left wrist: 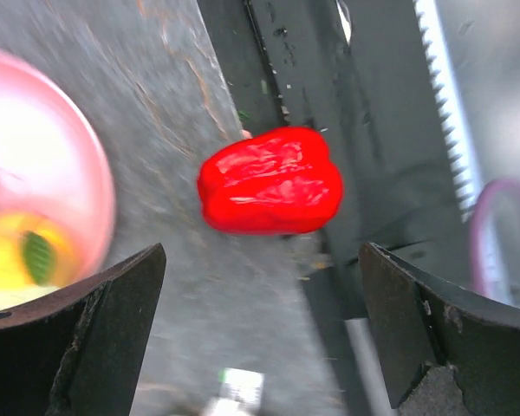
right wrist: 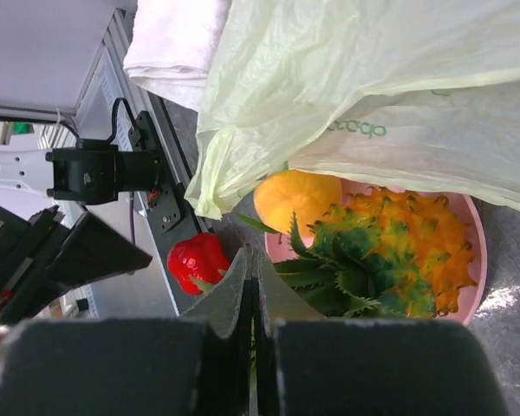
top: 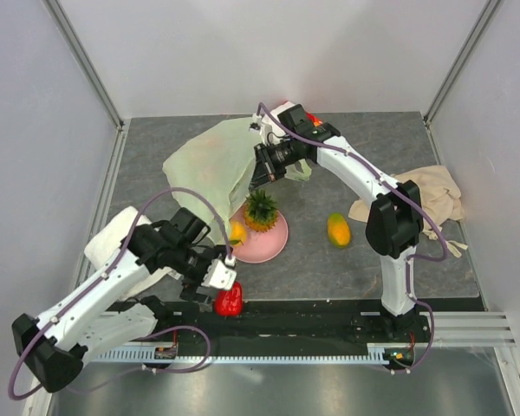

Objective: Take the fake fruits out of the plastic bag

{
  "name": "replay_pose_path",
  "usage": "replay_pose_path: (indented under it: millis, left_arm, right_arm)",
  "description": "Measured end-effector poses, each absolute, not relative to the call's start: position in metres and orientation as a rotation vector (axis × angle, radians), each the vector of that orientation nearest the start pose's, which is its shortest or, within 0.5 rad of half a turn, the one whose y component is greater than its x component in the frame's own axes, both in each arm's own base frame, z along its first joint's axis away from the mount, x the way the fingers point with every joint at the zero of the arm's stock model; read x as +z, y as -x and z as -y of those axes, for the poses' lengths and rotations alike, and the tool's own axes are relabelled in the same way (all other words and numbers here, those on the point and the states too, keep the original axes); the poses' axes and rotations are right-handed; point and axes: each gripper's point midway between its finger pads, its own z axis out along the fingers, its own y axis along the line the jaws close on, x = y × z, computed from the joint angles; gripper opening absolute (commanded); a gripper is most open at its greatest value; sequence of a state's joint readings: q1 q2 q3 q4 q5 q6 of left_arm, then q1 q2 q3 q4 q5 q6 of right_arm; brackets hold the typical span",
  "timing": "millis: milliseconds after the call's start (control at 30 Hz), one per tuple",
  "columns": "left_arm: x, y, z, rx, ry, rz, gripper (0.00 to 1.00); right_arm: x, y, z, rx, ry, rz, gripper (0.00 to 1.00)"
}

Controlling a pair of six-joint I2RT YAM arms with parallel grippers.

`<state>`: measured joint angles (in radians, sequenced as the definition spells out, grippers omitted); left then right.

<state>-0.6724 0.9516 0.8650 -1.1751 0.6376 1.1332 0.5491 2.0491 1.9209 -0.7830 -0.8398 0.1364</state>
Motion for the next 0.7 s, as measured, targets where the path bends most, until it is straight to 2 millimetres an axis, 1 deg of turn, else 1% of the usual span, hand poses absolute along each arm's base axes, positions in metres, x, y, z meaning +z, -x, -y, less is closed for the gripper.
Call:
replay_pose_path:
  millis: [67, 167, 233, 300, 367, 533, 700]
  left_arm:
    - [0.135, -0.089, 0.166, 0.942, 3.025, 1.777, 0.99]
    - [0.133, -0.094, 0.173, 0.886, 3.311, 1.381, 0.99]
    - [0.127, -0.095, 0.177, 0.863, 3.410, 1.172, 0.99]
    - [0.121, -0.093, 0.177, 0.857, 3.439, 1.041, 0.99]
    - [0.117, -0.089, 0.174, 0.872, 3.430, 0.963, 0.99]
    - [0.106, -0.074, 0.163, 0.952, 3.322, 0.903, 0.98]
    - [0.095, -0.063, 0.161, 1.012, 3.224, 0.819, 0.96]
  right_arm:
    - [0.199, -0.337, -0.359, 1.332, 0.856, -2.371, 0.00]
    - [0.198, -0.340, -0.356, 1.337, 0.832, -2.382, 0.00]
    - [0.198, -0.341, -0.355, 1.341, 0.822, -2.381, 0.00]
    - [0.197, -0.340, -0.355, 1.350, 0.816, -2.386, 0.00]
    - [0.195, -0.339, -0.355, 1.360, 0.812, -2.395, 0.00]
    - [0.196, -0.336, -0.356, 1.379, 0.799, -2.406, 0.00]
    - [0.195, -0.335, -0.358, 1.411, 0.774, -2.417, 0.00]
